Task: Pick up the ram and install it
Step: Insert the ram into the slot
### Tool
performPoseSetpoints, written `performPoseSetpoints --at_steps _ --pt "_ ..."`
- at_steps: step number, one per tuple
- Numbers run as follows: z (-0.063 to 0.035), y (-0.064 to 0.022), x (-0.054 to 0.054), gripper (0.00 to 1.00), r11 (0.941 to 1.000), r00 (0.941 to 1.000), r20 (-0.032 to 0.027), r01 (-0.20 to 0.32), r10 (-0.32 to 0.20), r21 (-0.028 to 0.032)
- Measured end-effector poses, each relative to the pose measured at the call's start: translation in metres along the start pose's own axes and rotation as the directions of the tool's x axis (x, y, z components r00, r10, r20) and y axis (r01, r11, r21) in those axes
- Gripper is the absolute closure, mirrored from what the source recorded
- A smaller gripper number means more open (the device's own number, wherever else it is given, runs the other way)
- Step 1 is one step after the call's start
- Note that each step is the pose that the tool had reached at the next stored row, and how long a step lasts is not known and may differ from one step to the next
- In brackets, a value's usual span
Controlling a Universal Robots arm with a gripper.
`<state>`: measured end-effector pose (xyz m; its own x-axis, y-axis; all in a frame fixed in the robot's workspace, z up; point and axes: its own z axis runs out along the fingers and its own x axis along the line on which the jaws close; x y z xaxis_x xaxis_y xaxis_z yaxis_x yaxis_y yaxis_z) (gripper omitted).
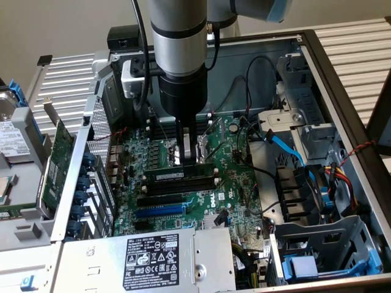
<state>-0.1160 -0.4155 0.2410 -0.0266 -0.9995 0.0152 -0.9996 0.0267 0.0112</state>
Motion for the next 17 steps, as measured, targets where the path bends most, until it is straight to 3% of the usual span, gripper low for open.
performPoseSetpoints --at_steps 17 --pt "0.0047 0.0006 0.0 0.87 1.0 1.0 -0.0002 0.0 0.0 0.0001"
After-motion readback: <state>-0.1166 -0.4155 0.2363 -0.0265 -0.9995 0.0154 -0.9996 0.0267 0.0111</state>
